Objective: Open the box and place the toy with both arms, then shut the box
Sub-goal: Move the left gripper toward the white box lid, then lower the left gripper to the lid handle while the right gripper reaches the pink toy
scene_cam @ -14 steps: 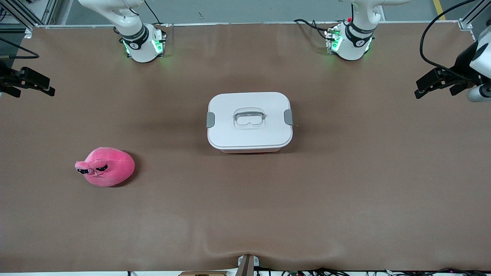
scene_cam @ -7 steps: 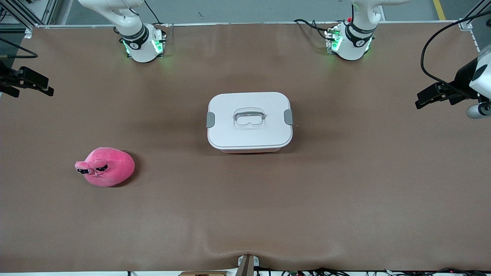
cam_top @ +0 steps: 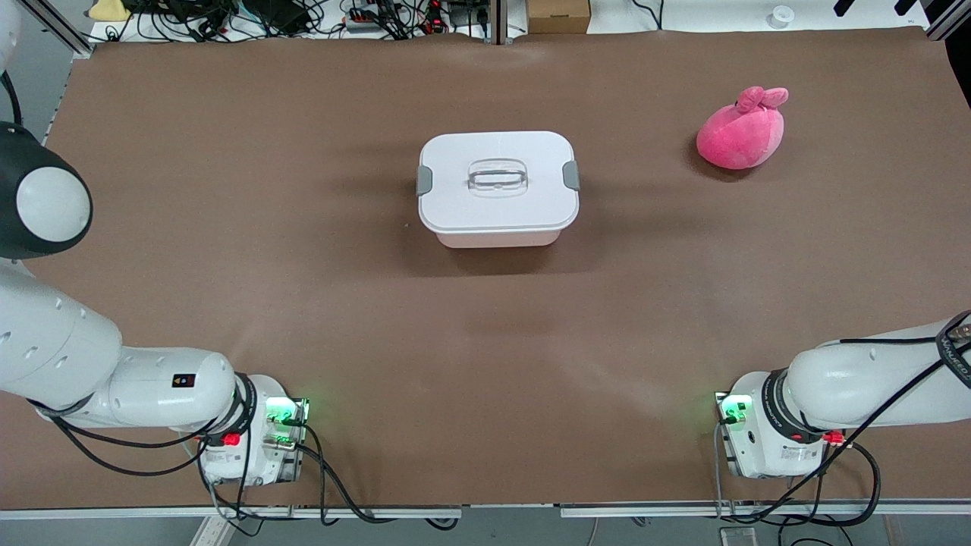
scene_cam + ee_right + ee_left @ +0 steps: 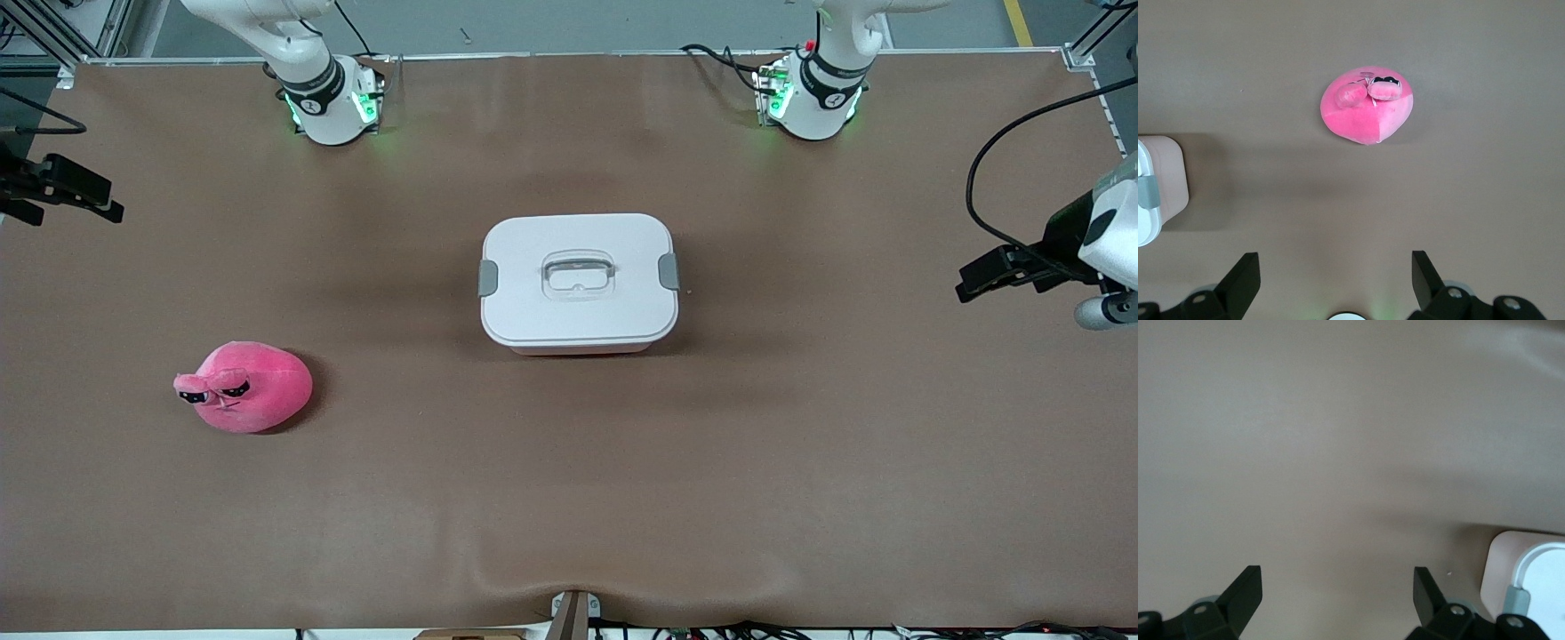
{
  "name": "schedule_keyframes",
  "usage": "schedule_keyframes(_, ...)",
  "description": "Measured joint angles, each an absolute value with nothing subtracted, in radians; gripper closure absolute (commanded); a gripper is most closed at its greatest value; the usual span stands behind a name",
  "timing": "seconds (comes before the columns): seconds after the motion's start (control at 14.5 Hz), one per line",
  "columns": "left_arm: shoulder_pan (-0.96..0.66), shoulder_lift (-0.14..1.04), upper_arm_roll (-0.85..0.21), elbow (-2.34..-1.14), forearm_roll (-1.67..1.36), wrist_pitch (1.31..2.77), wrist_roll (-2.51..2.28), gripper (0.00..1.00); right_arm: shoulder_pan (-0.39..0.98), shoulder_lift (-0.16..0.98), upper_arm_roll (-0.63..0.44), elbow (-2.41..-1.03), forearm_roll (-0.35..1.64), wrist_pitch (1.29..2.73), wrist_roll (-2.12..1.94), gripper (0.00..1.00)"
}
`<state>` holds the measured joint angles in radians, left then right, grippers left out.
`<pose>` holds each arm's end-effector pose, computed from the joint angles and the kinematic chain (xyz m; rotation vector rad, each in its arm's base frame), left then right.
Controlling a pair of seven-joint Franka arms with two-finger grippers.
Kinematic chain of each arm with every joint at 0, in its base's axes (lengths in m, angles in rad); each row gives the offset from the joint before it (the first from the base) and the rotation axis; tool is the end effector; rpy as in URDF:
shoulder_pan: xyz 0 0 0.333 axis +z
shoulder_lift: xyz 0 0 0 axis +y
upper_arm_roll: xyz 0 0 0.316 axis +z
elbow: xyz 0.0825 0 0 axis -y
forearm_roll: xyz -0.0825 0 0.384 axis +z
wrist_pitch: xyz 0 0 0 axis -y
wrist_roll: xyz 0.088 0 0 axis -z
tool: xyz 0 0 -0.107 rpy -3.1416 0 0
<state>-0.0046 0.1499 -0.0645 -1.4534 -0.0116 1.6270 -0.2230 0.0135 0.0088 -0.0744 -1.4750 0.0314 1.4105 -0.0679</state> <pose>0.6044 -0.0400 0.5984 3.1076 0.2417 0.0322 0.5398 -0.0289 0.6507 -3.1044 -0.0168 0.1105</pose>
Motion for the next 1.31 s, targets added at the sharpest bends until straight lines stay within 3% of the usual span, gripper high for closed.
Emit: schedule_keyframes(1.31, -0.231, 0.246, -0.082, -1.448, -0.012, 1.688, -0.888, 0.0, 0.014, 0.009, -0.074, -1.475, 0.031, 1.41, -0.068, 0.0)
